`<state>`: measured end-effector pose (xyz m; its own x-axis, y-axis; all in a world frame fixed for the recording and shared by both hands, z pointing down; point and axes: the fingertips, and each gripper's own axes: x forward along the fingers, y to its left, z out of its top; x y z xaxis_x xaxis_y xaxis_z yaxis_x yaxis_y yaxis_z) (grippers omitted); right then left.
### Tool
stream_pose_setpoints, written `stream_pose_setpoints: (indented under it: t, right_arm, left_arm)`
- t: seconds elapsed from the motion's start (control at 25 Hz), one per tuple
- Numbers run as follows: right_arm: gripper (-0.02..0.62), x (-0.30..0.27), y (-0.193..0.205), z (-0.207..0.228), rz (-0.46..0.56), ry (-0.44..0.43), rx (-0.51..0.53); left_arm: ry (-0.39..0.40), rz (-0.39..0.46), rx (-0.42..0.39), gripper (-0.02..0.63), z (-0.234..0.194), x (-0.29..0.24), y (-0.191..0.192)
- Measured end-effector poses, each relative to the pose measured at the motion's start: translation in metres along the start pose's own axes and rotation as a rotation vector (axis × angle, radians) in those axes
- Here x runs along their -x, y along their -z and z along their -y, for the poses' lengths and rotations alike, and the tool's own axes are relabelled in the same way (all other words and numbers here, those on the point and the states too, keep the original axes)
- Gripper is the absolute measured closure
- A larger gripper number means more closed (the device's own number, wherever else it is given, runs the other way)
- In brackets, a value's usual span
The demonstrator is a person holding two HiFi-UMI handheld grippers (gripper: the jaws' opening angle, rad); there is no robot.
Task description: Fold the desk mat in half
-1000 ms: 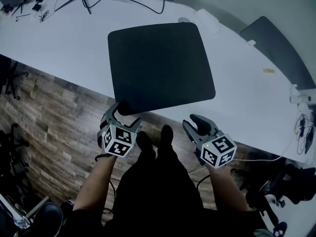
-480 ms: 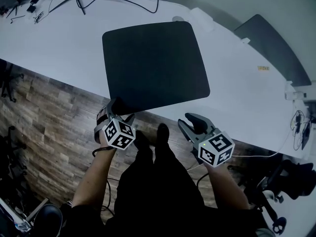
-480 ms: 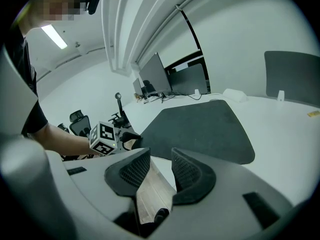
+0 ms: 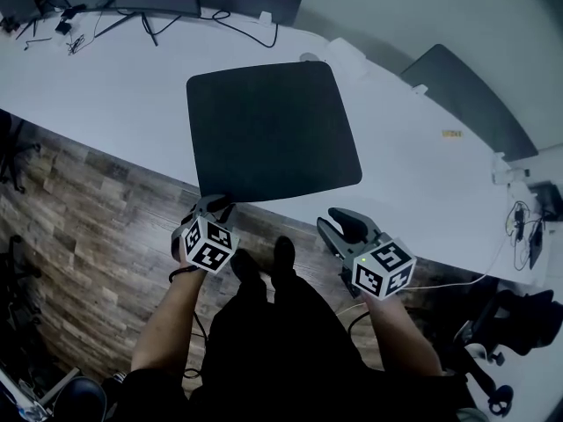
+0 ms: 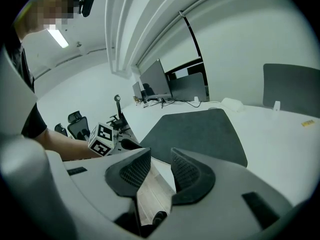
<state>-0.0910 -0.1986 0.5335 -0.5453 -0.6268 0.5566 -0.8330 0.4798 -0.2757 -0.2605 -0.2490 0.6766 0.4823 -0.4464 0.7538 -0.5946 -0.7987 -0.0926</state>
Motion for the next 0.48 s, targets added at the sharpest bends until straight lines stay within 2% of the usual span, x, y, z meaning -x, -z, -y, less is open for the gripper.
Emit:
stream_pose_setpoints:
  t: [0.16, 0.48]
  right_arm:
    - [0.466, 0.001, -0.004, -0.004, -0.004, 0.011, 0.023]
    - [0.417, -0.007, -0.009, 0.015, -0.022, -0.017, 0.087]
  left_arm:
    - [-0.019, 0.039, -0.036, 0.569, -0.008, 0.011, -0.02]
    - [-0.016, 0.101, -0.054, 0.58, -0.011, 0.041, -0.069]
